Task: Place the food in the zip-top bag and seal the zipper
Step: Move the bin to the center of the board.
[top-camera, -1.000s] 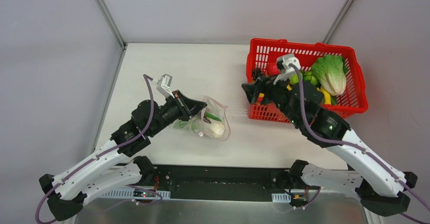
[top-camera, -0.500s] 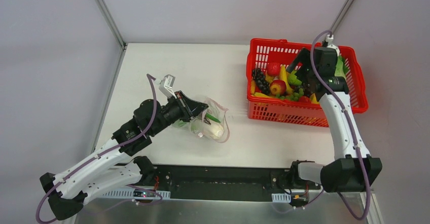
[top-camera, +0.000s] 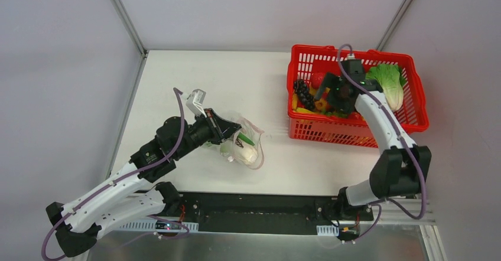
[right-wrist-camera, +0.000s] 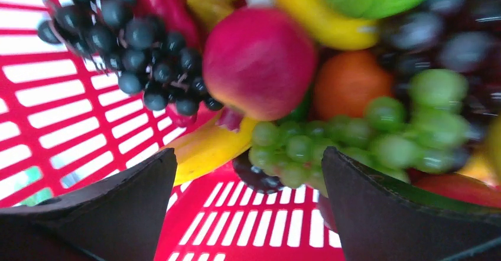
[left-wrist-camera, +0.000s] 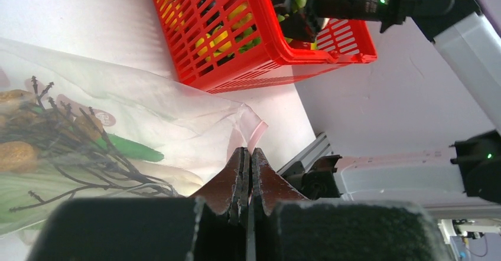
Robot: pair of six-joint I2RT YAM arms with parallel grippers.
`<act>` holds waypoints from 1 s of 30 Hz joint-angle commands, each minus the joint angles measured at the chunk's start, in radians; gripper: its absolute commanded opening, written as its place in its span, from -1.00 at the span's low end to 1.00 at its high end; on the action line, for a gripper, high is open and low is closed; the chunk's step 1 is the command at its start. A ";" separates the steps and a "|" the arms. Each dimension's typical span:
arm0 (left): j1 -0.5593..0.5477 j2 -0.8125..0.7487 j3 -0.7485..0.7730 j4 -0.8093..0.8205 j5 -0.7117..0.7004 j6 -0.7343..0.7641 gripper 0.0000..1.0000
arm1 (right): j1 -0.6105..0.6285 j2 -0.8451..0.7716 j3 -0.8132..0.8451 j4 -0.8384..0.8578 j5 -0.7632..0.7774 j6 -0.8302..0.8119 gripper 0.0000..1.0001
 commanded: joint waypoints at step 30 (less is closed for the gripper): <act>-0.001 -0.140 0.010 -0.127 -0.088 0.083 -1.00 | 0.500 0.215 0.451 -0.208 0.262 -0.146 0.97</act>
